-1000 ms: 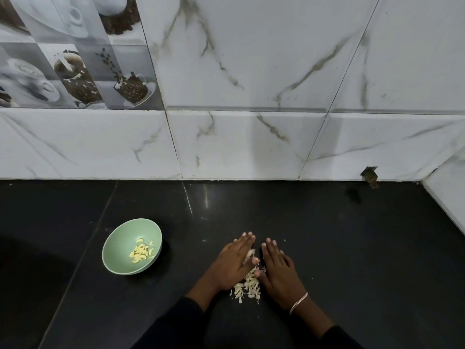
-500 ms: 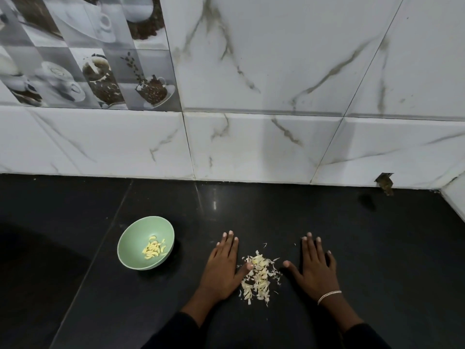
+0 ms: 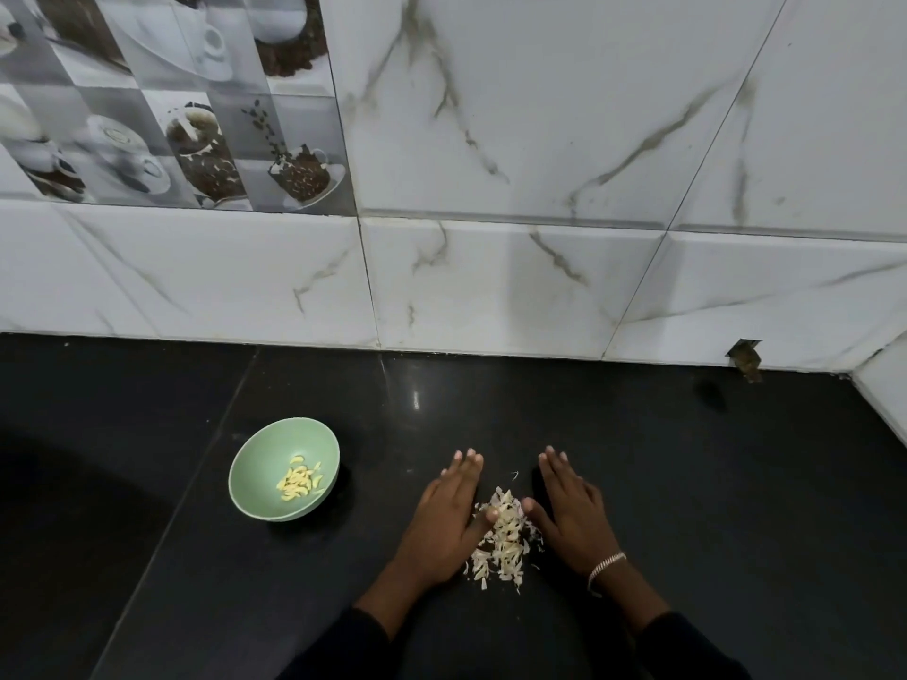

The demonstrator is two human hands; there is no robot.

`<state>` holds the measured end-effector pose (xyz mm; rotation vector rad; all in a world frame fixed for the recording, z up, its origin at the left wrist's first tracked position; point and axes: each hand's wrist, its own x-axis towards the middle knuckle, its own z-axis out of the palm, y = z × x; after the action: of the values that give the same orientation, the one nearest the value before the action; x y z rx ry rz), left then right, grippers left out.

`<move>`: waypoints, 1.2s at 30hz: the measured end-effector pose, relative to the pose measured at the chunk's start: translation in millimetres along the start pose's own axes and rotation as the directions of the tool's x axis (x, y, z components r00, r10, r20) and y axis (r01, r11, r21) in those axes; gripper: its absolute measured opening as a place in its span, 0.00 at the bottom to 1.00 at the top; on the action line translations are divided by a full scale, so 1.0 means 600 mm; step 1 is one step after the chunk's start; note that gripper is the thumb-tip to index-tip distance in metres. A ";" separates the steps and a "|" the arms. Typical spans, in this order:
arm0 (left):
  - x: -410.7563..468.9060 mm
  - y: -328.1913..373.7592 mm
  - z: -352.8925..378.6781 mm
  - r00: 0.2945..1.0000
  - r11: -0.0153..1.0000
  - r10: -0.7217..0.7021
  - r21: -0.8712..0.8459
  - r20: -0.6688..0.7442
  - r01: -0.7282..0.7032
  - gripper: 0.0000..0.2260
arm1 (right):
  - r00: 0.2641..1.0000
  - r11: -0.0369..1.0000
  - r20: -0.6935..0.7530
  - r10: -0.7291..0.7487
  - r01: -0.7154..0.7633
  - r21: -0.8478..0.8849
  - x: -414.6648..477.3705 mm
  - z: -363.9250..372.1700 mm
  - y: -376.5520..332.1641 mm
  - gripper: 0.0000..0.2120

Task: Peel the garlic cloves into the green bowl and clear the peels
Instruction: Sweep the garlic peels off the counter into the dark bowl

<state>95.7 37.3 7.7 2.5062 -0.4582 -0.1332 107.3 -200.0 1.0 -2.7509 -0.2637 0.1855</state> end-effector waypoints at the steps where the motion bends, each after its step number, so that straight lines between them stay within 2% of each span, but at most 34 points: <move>1: 0.011 -0.001 -0.004 0.999 0.998 -0.030 0.061 0.012 0.030 0.36 | 1.000 0.999 0.022 0.009 -0.008 -0.048 0.016 -0.003 0.005 0.46; 3: 0.025 -0.001 -0.008 0.997 0.987 -0.050 0.154 0.056 0.041 0.39 | 0.996 0.990 0.084 -0.010 0.022 -0.139 0.037 -0.004 0.005 0.49; 7: 0.022 0.003 0.011 0.990 0.983 -0.006 0.181 0.139 -0.019 0.40 | 0.980 0.954 0.150 -0.134 0.169 -0.247 0.041 0.010 -0.008 0.48; 10: 0.004 0.000 0.025 0.992 0.977 0.034 0.203 0.125 -0.059 0.39 | 0.970 0.939 0.134 -0.201 0.230 -0.257 0.018 0.030 -0.006 0.41; 14: -0.026 0.007 0.032 0.987 0.981 0.119 0.140 0.108 -0.134 0.38 | 0.967 0.934 0.120 -0.225 0.249 -0.255 -0.022 0.056 -0.016 0.32; 16: -0.039 0.005 0.037 0.988 0.989 0.136 0.041 0.078 -0.140 0.36 | 0.964 0.945 0.074 -0.256 0.266 -0.189 -0.037 0.066 -0.019 0.32; 18: -0.049 0.003 0.035 0.991 0.988 0.124 -0.101 0.046 -0.119 0.34 | 0.966 0.967 0.047 -0.254 0.253 0.027 -0.045 0.057 -0.026 0.34; 20: -0.050 0.007 0.023 0.998 0.976 0.068 -0.210 0.017 -0.063 0.35 | 0.988 0.945 -0.074 -0.135 0.151 0.290 -0.038 0.038 -0.028 0.33; 22: -0.044 0.011 0.008 1.000 0.969 0.008 -0.245 -0.003 -0.008 0.36 | 0.989 0.933 -0.144 0.023 0.031 0.358 -0.013 0.016 -0.024 0.36; 24: -0.036 0.013 -0.001 1.000 0.972 -0.015 -0.233 -0.010 0.012 0.36 | 0.989 0.964 -0.134 0.065 -0.028 0.264 0.011 -0.001 -0.015 0.42; 26: -0.029 0.013 -0.007 1.000 0.973 -0.024 -0.230 -0.001 0.023 0.35 | 0.996 0.992 -0.079 0.044 -0.034 0.125 0.032 -0.008 -0.008 0.44; 28: -0.027 0.010 -0.009 0.999 0.969 -0.039 -0.246 0.007 0.039 0.35 | 0.999 0.999 -0.033 0.009 -0.007 0.044 0.038 -0.005 -0.008 0.43; 30: -0.030 0.004 -0.006 0.999 0.959 -0.053 -0.280 0.013 0.054 0.34 | 0.997 0.997 0.005 -0.079 0.079 0.026 0.028 -0.002 -0.011 0.40; 31: -0.033 0.000 -0.005 0.998 0.951 -0.062 -0.303 0.018 0.065 0.33 | 0.993 0.990 0.024 -0.118 0.115 0.082 0.017 -0.002 -0.014 0.38; 33: -0.040 -0.004 -0.006 0.996 0.932 -0.085 -0.350 0.030 0.090 0.32 | 0.997 0.930 -0.008 -0.082 0.079 0.359 -0.007 -0.007 -0.024 0.31; 35: -0.045 -0.005 -0.010 0.995 0.923 -0.096 -0.372 0.024 0.099 0.32 | 0.987 0.772 -0.126 0.104 0.000 0.636 -0.012 -0.017 -0.031 0.24; 36: -0.044 -0.003 -0.013 0.996 0.927 -0.091 -0.364 0.011 0.088 0.32 | 0.968 0.737 -0.175 0.182 -0.016 0.676 -0.007 -0.023 -0.033 0.22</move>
<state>73.1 52.4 12.9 2.1595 -0.2849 -0.2250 102.5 -187.5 21.3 -2.0276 0.0255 -0.0200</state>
